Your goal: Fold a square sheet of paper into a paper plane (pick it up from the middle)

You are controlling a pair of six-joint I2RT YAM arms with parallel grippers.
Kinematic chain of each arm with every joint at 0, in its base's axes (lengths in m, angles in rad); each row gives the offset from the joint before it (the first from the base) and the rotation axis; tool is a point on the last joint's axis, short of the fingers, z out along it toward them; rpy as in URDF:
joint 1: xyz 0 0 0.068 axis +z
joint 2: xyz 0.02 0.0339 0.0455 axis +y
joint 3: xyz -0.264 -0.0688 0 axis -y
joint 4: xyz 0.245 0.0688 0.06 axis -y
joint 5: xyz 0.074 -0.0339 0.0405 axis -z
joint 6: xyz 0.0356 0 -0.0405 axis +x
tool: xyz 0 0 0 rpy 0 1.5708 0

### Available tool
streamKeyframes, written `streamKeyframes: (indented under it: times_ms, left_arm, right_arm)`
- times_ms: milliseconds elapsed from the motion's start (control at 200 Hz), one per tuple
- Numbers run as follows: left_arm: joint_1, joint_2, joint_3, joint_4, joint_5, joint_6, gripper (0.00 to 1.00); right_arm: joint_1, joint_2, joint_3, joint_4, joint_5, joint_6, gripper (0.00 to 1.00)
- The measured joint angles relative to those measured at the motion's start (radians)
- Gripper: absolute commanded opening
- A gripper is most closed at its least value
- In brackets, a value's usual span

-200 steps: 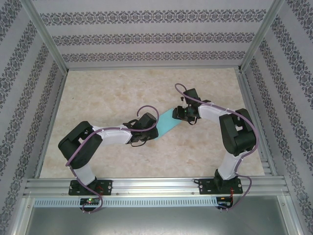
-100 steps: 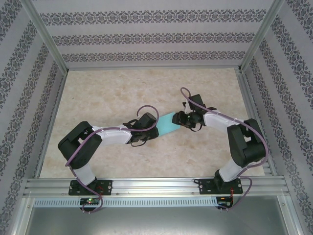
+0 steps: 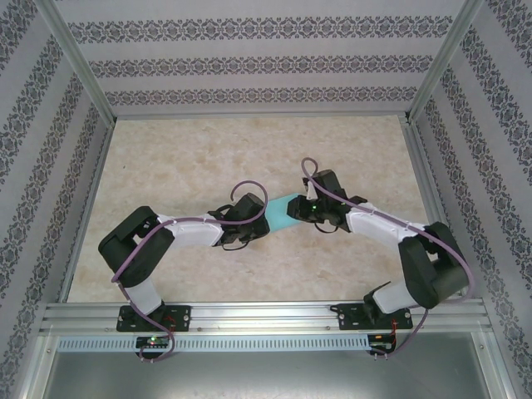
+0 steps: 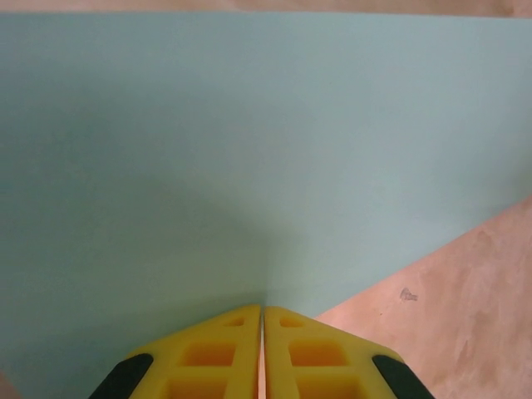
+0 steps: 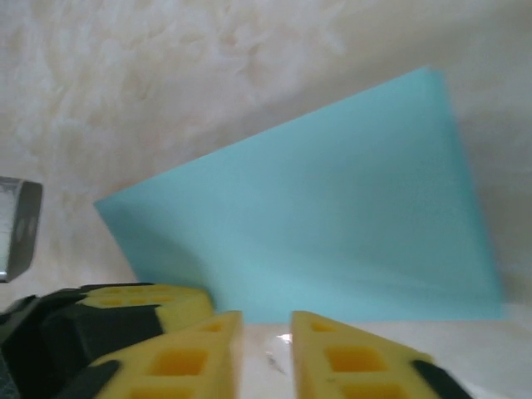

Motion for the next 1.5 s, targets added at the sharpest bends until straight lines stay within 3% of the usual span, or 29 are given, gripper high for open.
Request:
streamKeyframes:
  times_ms: [180,684,1504]
  left_arm:
    - [0.000,0.000,-0.001,0.008,0.005,-0.017,0.11]
    - [0.000,0.008,0.000,0.069,0.064,-0.038,0.09]
    - [0.000,0.064,0.015,0.086,0.083,-0.048,0.07]
  right_arm:
    - [0.034,0.124,0.000,0.109,-0.052,0.064,0.08]
    - [0.049,0.257,0.000,0.196,-0.082,0.124,0.06]
    - [0.049,0.201,-0.066,0.227,-0.090,0.142,0.08]
